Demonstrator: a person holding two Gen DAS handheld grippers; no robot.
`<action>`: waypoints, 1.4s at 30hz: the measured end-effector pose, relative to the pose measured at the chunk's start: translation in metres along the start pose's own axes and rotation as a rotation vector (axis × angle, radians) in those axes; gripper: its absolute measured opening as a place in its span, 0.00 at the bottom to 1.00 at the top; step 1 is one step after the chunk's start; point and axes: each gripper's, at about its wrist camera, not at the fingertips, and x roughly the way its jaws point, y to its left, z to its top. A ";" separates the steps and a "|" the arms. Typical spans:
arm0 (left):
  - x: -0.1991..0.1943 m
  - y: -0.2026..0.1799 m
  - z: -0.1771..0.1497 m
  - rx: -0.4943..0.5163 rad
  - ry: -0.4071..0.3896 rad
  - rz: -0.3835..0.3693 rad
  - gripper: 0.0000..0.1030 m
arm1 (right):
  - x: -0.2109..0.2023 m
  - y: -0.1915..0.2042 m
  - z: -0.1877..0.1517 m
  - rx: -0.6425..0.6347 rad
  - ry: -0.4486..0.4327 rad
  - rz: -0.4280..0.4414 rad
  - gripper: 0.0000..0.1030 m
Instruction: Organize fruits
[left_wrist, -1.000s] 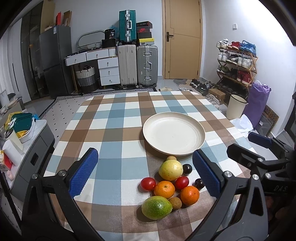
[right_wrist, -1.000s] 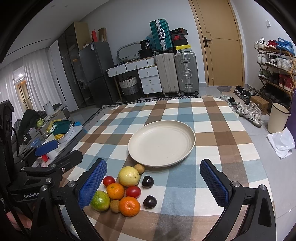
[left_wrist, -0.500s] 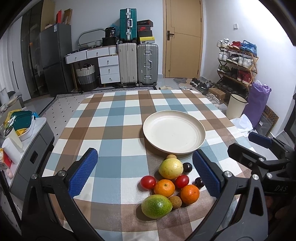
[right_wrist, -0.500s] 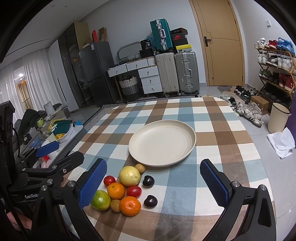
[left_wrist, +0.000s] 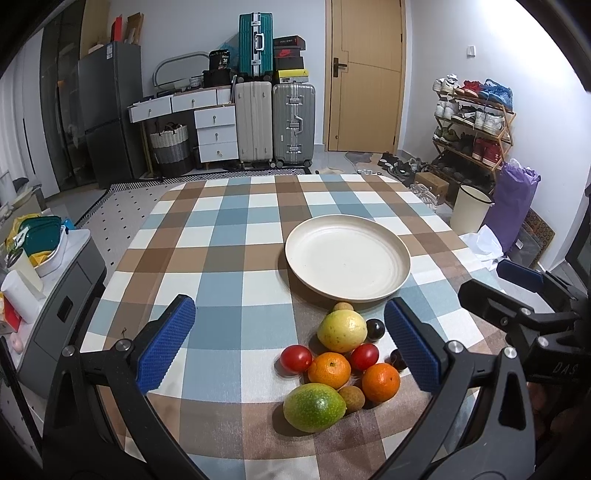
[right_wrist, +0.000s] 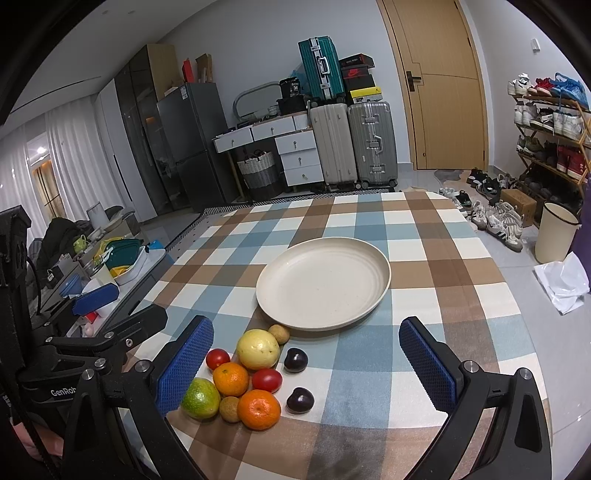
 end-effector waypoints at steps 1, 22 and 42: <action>0.000 0.001 -0.001 -0.002 0.001 -0.003 0.99 | 0.000 0.000 0.000 -0.001 0.000 -0.001 1.00; 0.020 0.022 -0.025 0.000 0.072 -0.075 0.99 | 0.012 0.001 -0.010 0.007 0.039 0.001 1.00; 0.071 0.034 -0.066 -0.062 0.254 -0.193 0.99 | 0.027 -0.001 -0.013 0.008 0.085 0.002 1.00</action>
